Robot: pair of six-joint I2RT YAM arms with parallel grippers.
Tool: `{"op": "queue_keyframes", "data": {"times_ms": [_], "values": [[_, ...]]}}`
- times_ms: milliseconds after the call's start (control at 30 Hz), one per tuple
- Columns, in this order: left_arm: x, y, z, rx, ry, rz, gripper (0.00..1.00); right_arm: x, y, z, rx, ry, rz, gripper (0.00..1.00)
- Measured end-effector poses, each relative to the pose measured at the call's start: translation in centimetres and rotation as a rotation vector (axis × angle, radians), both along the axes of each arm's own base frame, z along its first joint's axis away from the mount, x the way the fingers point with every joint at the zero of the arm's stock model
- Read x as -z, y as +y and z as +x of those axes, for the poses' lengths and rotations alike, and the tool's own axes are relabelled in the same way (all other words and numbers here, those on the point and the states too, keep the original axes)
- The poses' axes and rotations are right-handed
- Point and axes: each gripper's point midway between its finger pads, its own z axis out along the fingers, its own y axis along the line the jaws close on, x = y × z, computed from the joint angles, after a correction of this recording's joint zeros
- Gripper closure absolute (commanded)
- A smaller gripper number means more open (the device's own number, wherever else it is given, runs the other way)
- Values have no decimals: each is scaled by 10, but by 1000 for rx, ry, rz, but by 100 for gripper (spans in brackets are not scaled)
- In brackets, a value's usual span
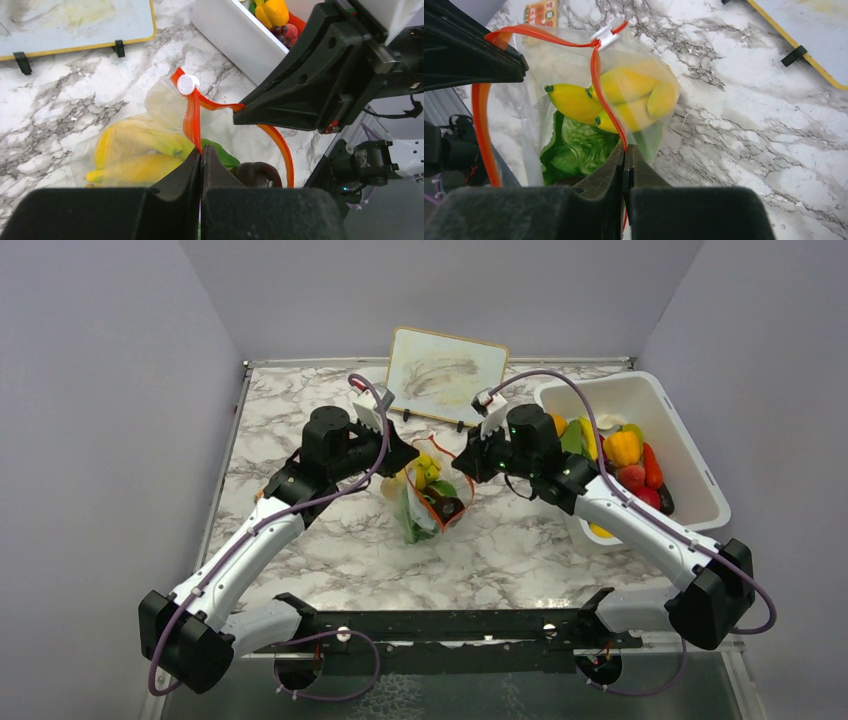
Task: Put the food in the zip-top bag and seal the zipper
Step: Place the fake fruit in the zipper food storage bag.
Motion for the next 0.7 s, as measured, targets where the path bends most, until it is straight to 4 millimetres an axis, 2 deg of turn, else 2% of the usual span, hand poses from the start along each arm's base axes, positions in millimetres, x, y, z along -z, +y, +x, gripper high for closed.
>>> {"op": "queue_keyframes", "data": {"times_ms": [233,333,533,700], "values": [[-22,12,8,-43,-83,62,100,-50,2,-8,36,-38,174,99],[-22,22,10,-81,-105,109,100,-58,8,-15,14,-20,250,99],[-9,30,7,-86,-84,170,100,-35,19,-9,11,47,251,98],[7,30,5,-77,-76,184,100,-9,20,-3,19,76,188,80]]}}
